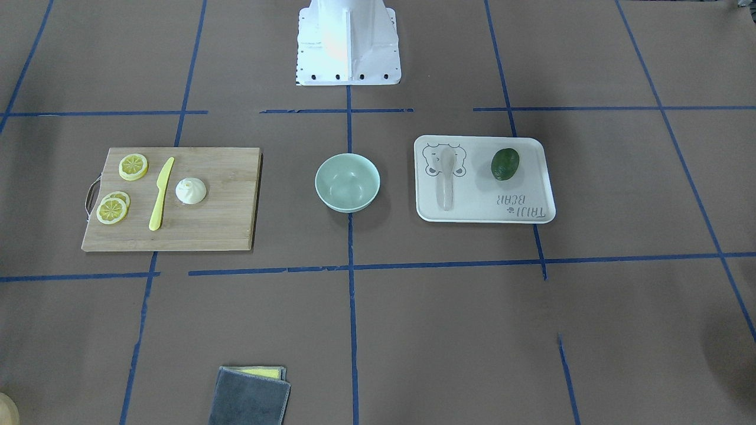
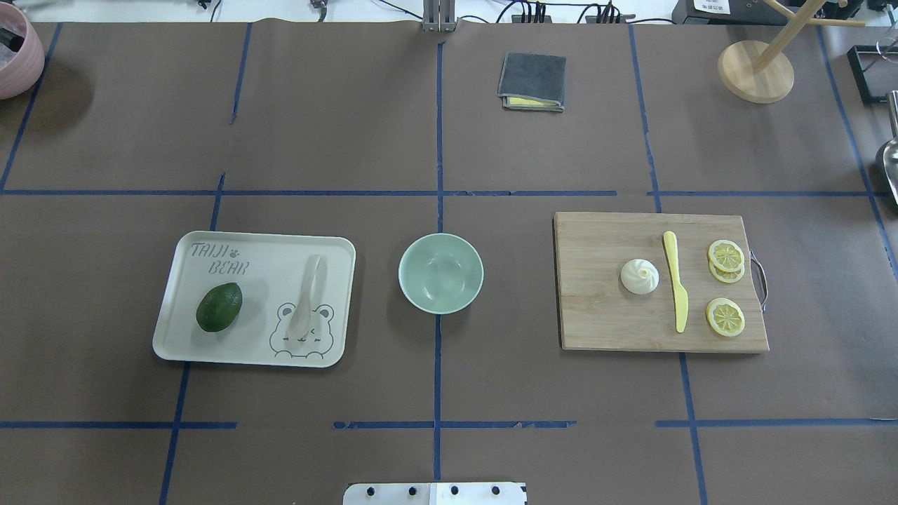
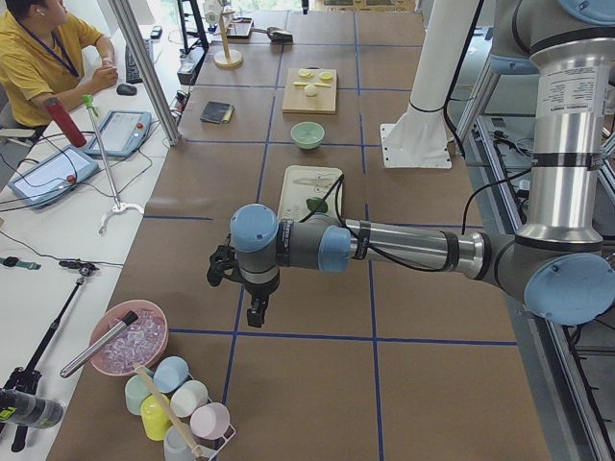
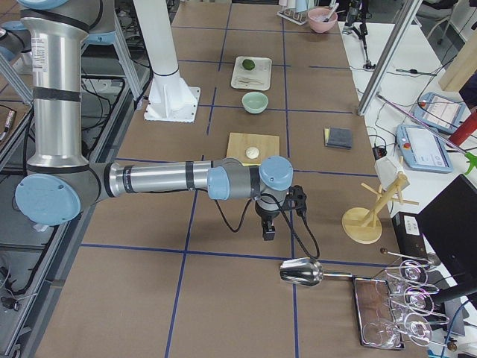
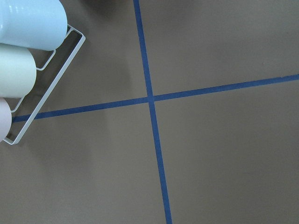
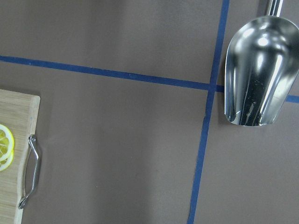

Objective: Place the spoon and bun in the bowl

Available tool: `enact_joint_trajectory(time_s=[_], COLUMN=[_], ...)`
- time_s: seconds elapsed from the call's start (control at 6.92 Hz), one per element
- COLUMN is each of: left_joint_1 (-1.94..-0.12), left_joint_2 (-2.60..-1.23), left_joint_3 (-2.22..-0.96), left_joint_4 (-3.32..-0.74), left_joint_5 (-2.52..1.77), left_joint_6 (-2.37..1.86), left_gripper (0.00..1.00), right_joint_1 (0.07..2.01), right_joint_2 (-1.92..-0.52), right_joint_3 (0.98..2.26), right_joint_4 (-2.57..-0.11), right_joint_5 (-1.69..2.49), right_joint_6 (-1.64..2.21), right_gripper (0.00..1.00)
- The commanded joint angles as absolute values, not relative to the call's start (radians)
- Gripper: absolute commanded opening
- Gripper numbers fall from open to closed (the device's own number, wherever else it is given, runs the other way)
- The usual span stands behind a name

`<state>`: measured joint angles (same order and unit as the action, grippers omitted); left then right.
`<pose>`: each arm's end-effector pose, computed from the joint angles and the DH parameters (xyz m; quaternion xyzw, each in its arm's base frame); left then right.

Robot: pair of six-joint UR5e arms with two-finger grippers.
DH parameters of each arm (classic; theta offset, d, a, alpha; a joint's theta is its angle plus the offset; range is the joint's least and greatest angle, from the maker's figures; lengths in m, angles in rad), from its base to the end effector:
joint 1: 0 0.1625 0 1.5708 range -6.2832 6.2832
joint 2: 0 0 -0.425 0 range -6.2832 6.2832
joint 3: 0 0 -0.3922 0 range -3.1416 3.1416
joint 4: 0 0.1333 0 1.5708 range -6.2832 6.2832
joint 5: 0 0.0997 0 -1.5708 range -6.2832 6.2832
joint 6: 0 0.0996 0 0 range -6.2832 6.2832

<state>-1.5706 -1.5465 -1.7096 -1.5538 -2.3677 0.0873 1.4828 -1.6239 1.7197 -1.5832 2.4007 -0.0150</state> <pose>-0.0620 -0.4853 0.6021 0.0617 0.3852 0.0592 0.9189 0.0180 -0.4762 0.6081 0.0234 -0.4039 -0.0639 0.9123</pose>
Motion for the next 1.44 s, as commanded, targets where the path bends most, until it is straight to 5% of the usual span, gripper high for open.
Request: enact_joint_trajectory(time_s=[0.0, 0.58, 0.87, 1.3], left_joint_1=[-1.572, -1.568, -1.447, -1.217], left_joint_2=[-1.539, -1.568, -1.568, -1.605], left_joint_3=[-1.738, -1.818, -1.96, -1.893], left_joint_4=[-1.551, -1.555, -1.531, -1.929], left_joint_5=[-2.37, -2.372, -2.454, -2.445], left_joint_6=[0.097, 0.098, 0.022, -0.306], left_gripper=[1.0, 1.0, 1.0, 1.0], right_joint_1=[1.479, 1.479, 1.476, 1.415], right_joint_2=[-1.624, -1.629, -1.626, -1.631], right_joint_3=[1.718, 1.72, 1.732, 1.744], right_joint_4=[-1.585, -1.575, -1.533, -1.36], right_joint_5=[2.401, 2.44, 2.453, 2.49], right_joint_6=[-0.015, 0.009, 0.006, 0.075], right_gripper=[1.0, 1.0, 1.0, 1.0])
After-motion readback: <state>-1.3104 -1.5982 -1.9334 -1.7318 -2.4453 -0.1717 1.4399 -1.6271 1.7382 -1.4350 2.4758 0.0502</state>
